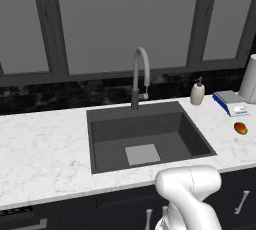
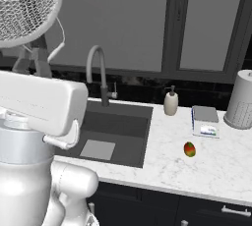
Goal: Put the colander in the sink, put the mango in the colander, and turn on the sink faucet and pour water over the colander.
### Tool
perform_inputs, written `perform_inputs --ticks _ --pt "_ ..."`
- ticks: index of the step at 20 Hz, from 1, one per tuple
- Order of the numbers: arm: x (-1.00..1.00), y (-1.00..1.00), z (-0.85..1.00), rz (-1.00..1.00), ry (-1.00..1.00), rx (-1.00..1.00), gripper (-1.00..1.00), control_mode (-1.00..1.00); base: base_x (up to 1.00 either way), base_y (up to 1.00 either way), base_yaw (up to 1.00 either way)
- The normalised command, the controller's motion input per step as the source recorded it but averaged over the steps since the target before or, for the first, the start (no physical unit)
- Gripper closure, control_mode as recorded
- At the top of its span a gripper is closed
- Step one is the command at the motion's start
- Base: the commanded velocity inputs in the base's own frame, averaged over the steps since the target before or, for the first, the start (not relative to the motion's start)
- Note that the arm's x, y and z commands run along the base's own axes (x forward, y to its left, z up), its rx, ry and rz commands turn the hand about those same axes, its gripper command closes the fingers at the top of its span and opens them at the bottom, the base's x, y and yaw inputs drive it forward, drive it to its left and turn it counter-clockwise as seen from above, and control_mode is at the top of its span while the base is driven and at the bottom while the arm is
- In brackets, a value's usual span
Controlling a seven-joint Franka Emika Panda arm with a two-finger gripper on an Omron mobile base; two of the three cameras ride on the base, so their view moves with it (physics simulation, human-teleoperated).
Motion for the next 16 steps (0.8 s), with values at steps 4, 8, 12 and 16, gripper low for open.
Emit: perform_inputs --ticks 4,8,12,16 --pt "0.34 -0.57 -0.15 0.41 -0.29 0.31 1.00 -1.00 0.00 0.00 0.00" --pt "0.24 -0.33 -0.47 0.41 -0.11 -0.02 1.00 -1.00 0.00 0.00 0.00" --pt "0.20 -0.17 -0.59 0.37 0.00 -0.17 1.00 -1.00 0.00 0.00 0.00" --pt "0.12 -0.16 -0.76 0.32 0.00 -0.29 1.00 -1.00 0.00 0.00 0.00"
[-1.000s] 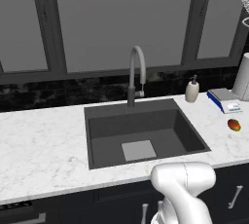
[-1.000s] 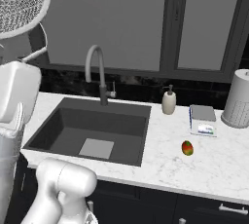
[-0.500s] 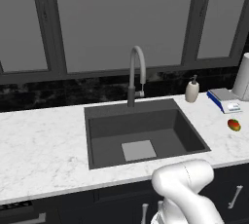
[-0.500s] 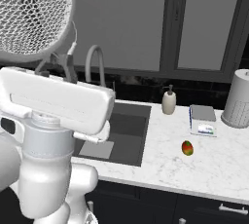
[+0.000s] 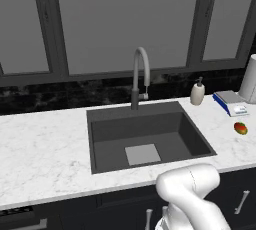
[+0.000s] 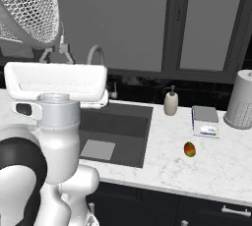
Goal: Put the colander in the sink, put the mango in the colander, and turn on the sink faucet and pour water over the colander.
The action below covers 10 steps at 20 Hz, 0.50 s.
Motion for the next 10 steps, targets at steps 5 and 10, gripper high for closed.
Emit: perform_inputs --ticks 5,10 --pt "0.01 -0.39 -0.85 0.20 0.00 -0.32 1.00 -1.00 0.00 0.00 0.00" --pt "-0.20 -0.89 -0.96 0.03 -0.02 -0.22 1.00 -1.00 0.00 0.00 0.00"
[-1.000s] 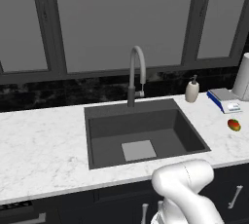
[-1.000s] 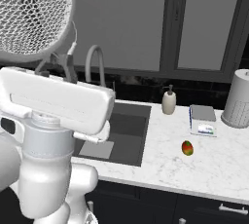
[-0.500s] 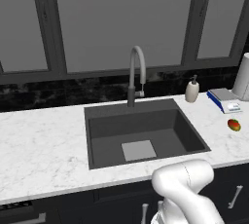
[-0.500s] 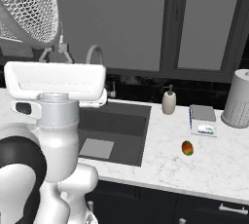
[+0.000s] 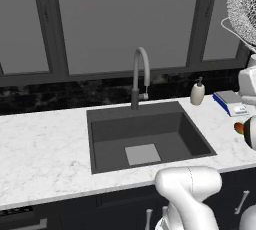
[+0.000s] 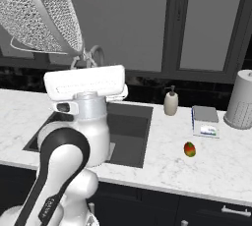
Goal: Put the colander in the sink, put the mango in the colander, and turn on the sink faucet and pour water over the colander.
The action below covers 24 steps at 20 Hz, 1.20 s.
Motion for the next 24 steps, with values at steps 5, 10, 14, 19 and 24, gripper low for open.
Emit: perform_inputs --ticks 5,10,14,19,24 --pt "-0.43 -1.00 -0.87 0.00 -0.12 -0.15 1.00 -1.00 0.00 0.00 0.00" --pt "-0.16 -0.63 -0.97 -0.08 -0.06 -0.27 1.00 -1.00 0.00 0.00 0.00" --pt "0.01 -0.26 -0.95 -0.30 0.00 -0.30 1.00 -1.00 0.00 0.00 0.00" --pt "0.32 -0.38 -0.48 -0.32 0.00 -0.19 1.00 -1.00 0.00 0.00 0.00" --pt "0.45 -0.42 -0.18 -0.26 -0.07 -0.08 1.00 -1.00 0.00 0.00 0.00"
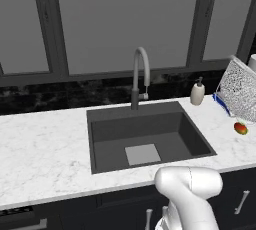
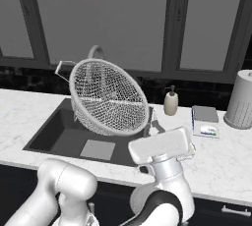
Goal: Put the colander in the sink, put the mango in the colander, and turn on the sink faucet and pour water over the colander.
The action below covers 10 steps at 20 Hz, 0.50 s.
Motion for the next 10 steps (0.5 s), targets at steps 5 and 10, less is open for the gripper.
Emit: perform_inputs --ticks 5,10 --pt "0.51 -0.08 -0.39 -0.15 -0.08 -0.20 1.00 -1.00 0.00 0.00 0.00" --pt "0.36 0.00 -0.70 -0.07 -0.04 -0.32 1.00 -1.00 0.00 0.00 0.00"
